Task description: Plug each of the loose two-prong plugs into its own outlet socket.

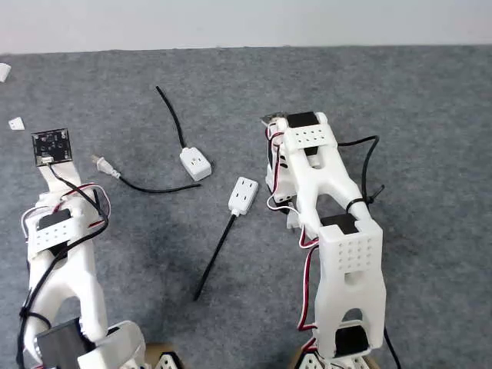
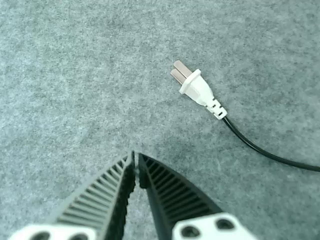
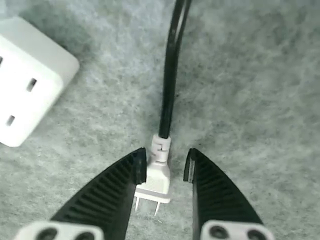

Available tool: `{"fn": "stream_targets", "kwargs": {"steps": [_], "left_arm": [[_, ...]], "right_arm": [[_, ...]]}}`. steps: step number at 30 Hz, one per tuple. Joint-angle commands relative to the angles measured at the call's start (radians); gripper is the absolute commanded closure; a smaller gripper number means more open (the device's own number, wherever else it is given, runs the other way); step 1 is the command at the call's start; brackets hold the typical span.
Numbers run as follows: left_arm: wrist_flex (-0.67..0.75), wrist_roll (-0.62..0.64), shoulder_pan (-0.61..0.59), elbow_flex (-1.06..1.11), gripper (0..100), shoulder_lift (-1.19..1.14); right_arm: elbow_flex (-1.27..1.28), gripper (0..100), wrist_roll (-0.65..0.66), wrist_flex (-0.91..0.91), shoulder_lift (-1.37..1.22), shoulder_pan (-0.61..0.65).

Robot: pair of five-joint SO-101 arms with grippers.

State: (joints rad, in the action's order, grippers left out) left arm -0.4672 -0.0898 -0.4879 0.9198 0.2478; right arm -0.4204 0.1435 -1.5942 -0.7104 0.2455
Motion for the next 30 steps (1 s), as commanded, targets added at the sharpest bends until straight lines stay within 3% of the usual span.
{"fn": "stream_targets", "kwargs": {"steps": [1,6,14,30], "left_arm": [[-0.003,-0.011,0.008,-0.053,99,0.002],[-0.002,-0.011,0.008,-0.053,99,0.002],[-0.002,-0.011,0.008,-0.053,99,0.002],[-0.002,-0.011,0.008,-0.053,99,0.002]], "right_arm": [[-0.046,88.9,0.012,-0.005,0.018,0.01],[-0.041,89.4,0.015,-0.002,0.015,0.013],[-0.038,89.4,0.141,-0.01,0.012,0.056],[-0.072,89.4,0.226,-0.01,-0.038,-0.007]]}}
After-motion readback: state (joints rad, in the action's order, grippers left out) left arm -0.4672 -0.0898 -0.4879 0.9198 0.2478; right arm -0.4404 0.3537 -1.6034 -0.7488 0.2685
